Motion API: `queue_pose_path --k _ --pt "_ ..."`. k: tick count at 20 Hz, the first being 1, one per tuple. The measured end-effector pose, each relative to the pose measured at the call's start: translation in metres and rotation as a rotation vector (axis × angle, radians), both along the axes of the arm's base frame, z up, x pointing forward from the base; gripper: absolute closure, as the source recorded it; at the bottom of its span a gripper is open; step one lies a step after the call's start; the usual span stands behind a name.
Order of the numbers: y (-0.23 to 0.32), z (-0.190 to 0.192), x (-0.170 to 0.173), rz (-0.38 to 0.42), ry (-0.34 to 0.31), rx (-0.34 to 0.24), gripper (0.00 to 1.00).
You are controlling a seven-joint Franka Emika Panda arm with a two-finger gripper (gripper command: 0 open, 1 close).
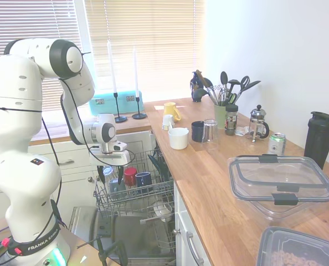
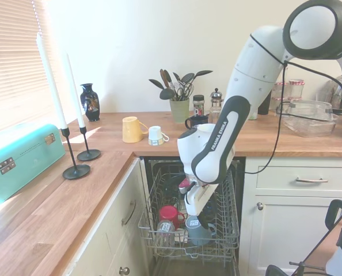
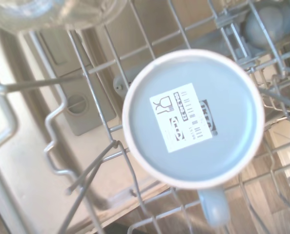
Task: Unload a mug from dishwasher
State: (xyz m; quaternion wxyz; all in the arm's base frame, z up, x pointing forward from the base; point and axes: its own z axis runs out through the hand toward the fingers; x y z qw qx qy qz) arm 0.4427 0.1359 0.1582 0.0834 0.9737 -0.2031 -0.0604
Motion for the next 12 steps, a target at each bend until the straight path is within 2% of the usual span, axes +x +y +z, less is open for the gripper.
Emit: queue_pose_path --k 5,12 --pt "0.002 -0.015 -0.001 0.051 -0.011 -0.018 0.00" --pt "0.010 -0.042 0.009 0.083 -0.016 -0.026 0.00"
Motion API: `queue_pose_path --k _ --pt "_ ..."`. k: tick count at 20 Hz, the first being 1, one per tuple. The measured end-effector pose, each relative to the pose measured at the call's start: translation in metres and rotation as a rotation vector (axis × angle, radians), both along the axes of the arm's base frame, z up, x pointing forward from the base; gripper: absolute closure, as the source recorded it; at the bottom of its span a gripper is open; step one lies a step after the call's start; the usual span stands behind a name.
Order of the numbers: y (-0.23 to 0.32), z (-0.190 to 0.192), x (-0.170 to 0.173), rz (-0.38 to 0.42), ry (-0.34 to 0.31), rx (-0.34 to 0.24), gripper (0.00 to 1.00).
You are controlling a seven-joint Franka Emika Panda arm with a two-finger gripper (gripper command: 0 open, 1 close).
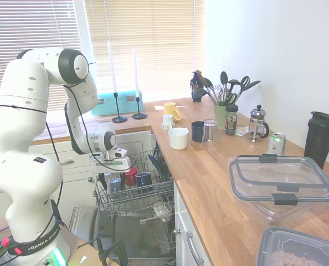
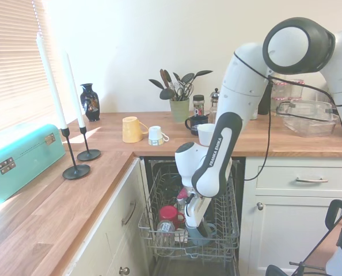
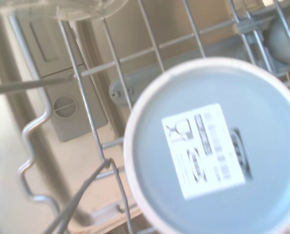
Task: Unload a mug from dishwasher
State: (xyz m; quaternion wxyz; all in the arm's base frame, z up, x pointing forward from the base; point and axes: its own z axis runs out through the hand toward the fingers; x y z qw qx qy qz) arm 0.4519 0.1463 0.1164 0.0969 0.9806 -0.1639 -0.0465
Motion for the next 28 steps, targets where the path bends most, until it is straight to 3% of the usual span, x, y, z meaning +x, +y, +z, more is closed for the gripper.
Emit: queue_pose_path --k 10,16,23,28 --pt "-0.006 -0.037 0.014 0.018 0.019 -0.030 0.00" --pt "-0.007 -0.037 0.016 0.007 0.003 -0.016 0.00" --pt "-0.015 -0.031 0.021 -0.076 -0.097 0.072 0.00" --pt "-0.018 -0.031 0.012 -0.106 -0.160 0.096 0.00"
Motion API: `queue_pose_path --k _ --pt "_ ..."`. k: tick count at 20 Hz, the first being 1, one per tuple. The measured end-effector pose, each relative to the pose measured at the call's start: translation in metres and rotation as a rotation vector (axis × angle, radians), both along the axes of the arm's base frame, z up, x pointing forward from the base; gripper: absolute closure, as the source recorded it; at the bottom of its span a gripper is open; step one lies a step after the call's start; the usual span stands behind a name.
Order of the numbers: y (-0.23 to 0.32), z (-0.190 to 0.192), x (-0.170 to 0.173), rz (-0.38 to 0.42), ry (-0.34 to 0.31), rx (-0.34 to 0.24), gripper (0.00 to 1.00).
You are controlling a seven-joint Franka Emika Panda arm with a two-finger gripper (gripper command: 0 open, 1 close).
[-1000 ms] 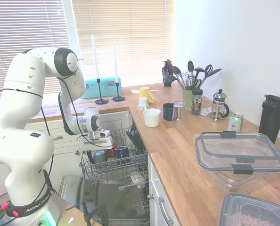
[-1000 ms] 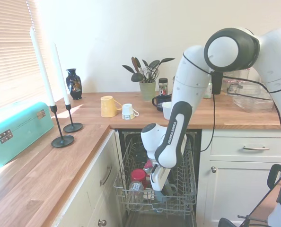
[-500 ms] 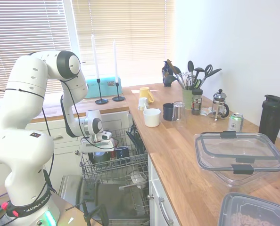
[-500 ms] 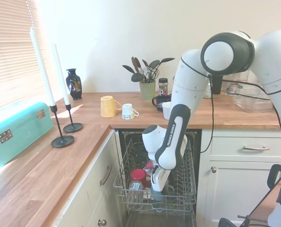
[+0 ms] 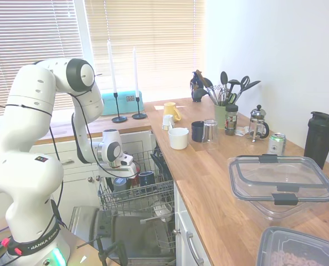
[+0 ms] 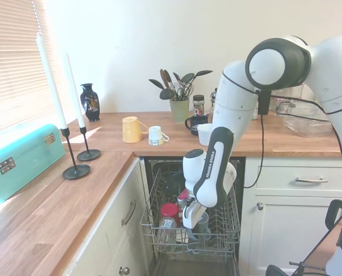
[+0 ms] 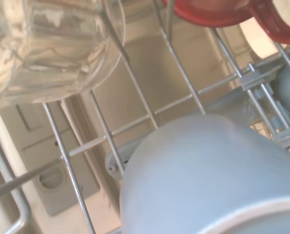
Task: Unload a mug from dishwasher
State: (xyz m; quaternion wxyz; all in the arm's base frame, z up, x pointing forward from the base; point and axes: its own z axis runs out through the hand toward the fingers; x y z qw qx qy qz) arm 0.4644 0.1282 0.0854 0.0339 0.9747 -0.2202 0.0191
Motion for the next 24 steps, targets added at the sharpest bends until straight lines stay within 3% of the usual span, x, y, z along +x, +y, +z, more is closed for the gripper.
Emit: queue_pose_path --k 4,5,11,24 --pt "0.007 0.001 -0.010 -0.035 -0.052 -0.012 0.00" --pt "0.010 0.000 -0.013 -0.047 -0.062 -0.010 1.00" --pt "0.021 -0.001 -0.035 -0.143 -0.122 0.005 1.00" --pt "0.021 -0.004 -0.045 -0.232 -0.126 0.008 1.00"
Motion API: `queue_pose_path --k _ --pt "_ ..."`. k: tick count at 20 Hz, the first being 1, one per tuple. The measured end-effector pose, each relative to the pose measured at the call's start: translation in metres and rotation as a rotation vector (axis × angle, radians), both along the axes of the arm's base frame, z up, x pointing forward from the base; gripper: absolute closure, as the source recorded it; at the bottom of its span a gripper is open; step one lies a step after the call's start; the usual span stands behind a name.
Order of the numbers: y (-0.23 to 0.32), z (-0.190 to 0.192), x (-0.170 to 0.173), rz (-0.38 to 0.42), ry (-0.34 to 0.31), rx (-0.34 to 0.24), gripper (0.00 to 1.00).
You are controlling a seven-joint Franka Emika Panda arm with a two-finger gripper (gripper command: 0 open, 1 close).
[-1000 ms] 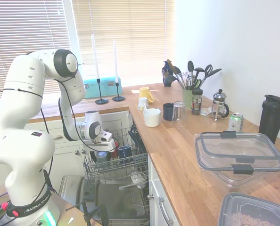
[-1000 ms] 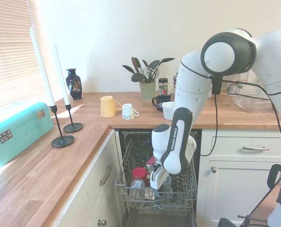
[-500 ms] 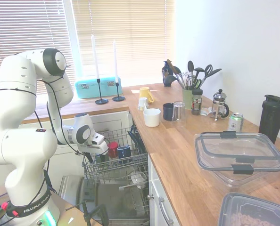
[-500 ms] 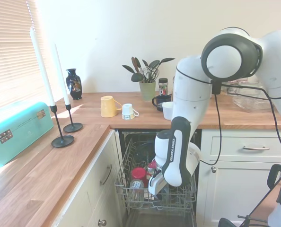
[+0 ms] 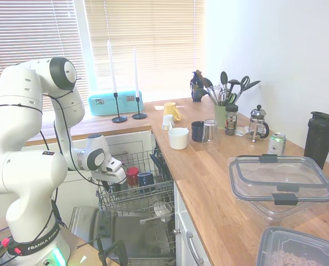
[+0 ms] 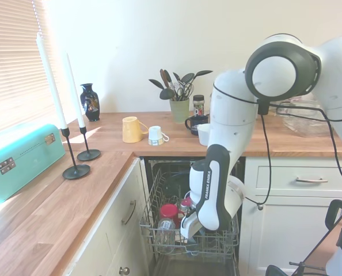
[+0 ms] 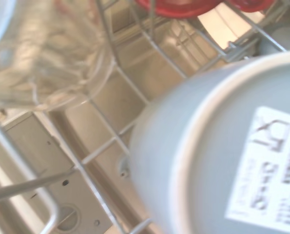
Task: Unload a mug from dishwasher
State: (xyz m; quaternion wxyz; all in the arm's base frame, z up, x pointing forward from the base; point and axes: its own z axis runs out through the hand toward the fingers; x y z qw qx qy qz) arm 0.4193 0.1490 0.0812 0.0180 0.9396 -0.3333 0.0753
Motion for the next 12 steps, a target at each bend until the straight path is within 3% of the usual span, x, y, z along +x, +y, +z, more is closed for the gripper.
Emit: queue_pose_path --k 12 --pt "-0.016 -0.001 0.004 -0.038 0.049 0.074 1.00"
